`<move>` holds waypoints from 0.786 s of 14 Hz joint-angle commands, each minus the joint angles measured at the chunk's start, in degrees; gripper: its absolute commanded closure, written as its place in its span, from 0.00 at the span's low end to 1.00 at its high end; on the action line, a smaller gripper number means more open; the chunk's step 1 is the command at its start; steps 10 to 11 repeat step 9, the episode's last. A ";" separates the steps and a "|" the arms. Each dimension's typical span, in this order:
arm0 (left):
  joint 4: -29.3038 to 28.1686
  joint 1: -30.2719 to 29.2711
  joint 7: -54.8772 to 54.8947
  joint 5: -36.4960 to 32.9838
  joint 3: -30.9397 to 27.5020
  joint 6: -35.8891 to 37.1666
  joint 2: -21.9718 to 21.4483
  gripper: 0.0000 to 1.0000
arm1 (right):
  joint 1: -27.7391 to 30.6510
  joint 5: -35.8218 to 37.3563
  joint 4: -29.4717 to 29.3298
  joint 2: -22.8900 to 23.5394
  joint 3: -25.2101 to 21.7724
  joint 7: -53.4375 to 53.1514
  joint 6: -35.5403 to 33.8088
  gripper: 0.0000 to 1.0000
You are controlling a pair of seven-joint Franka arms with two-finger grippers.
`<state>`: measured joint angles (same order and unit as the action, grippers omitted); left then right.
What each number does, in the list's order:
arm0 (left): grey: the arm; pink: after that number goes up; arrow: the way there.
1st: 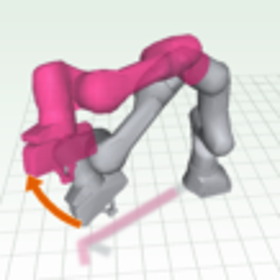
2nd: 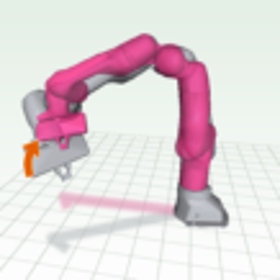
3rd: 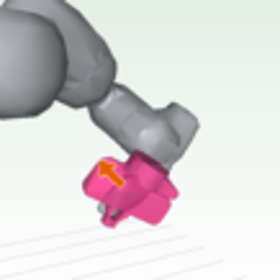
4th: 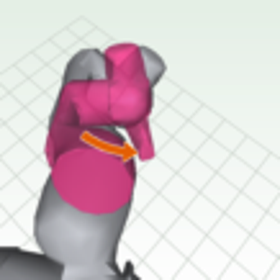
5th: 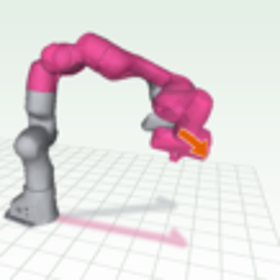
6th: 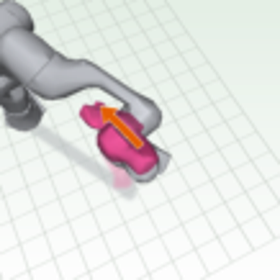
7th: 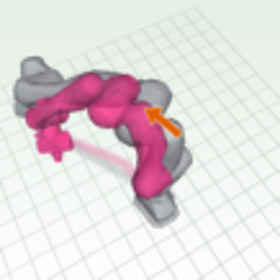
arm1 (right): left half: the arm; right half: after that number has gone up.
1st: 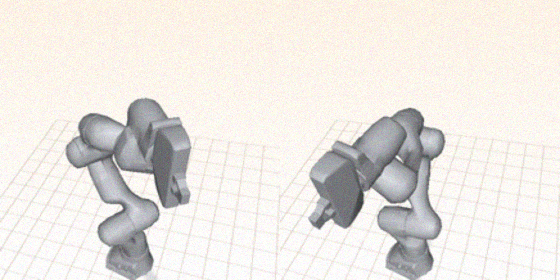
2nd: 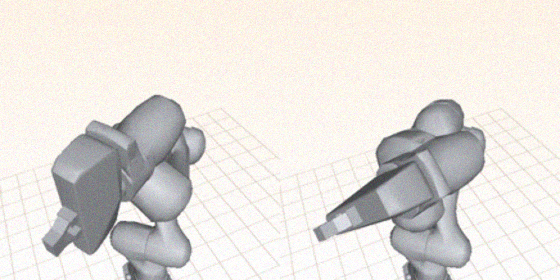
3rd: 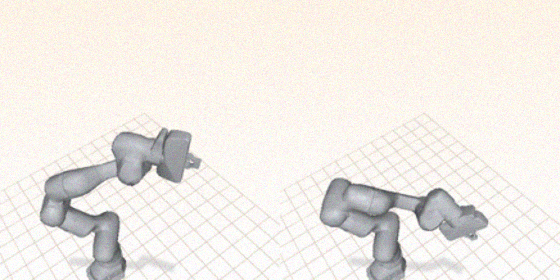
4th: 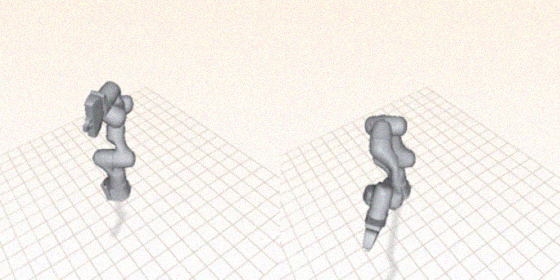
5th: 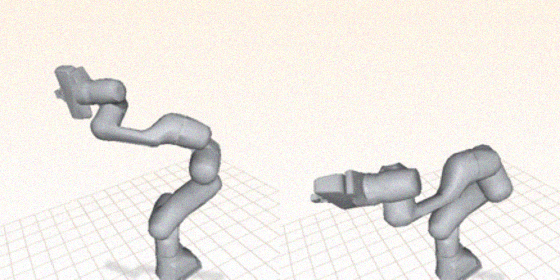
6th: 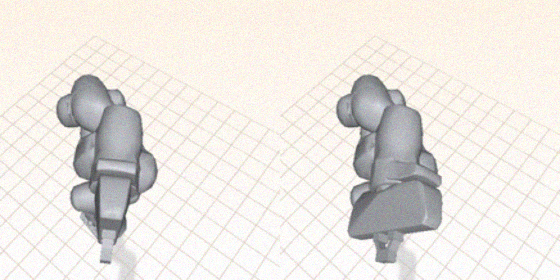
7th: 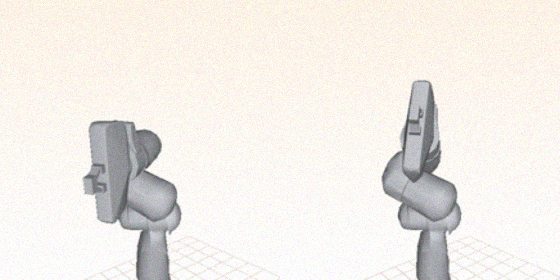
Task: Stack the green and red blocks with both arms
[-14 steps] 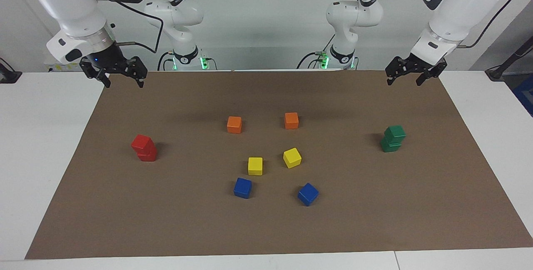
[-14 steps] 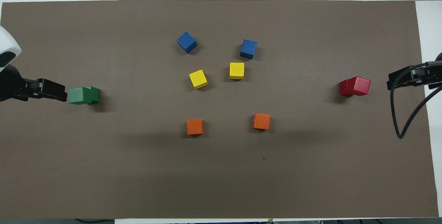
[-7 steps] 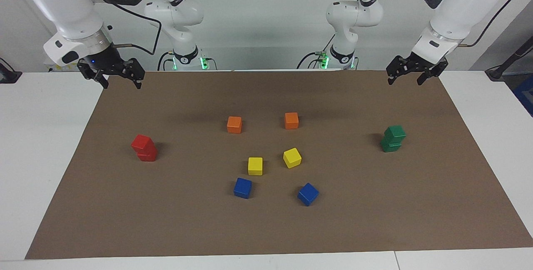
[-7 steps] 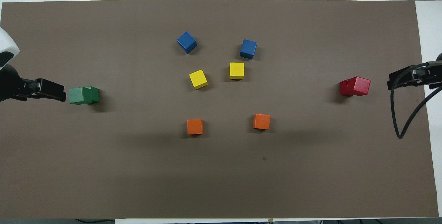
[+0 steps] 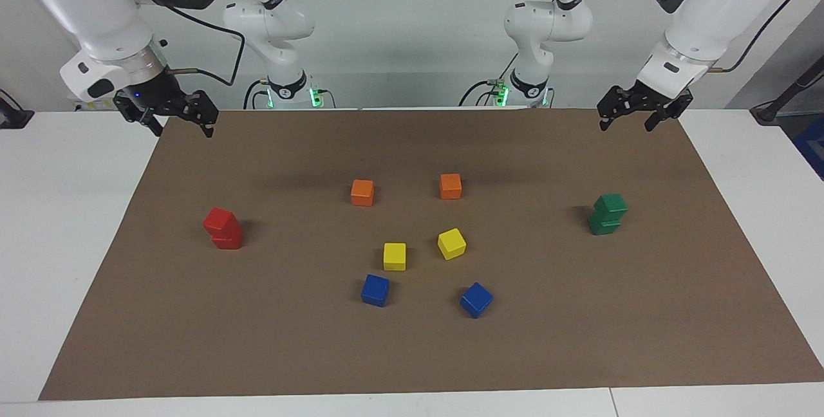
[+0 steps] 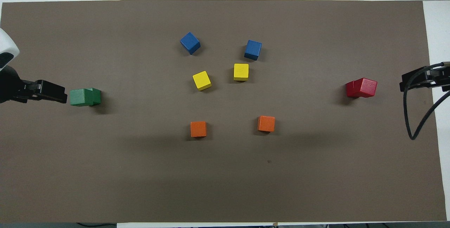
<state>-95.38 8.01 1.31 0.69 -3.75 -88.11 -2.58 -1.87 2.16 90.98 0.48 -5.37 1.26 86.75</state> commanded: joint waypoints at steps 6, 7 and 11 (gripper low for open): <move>-1.57 0.25 -0.52 -0.96 -0.20 -1.19 -1.55 0.00 | 0.29 0.22 1.04 -0.75 0.10 0.68 -0.35 0.00; -1.57 0.25 -0.52 -0.96 -0.20 -1.10 -1.46 0.00 | 0.29 0.04 1.39 -0.92 0.10 0.68 0.08 0.00; -1.57 0.34 -0.52 -0.96 -0.20 -1.10 -1.46 0.00 | 0.29 0.04 1.31 -0.84 0.10 0.24 0.62 0.00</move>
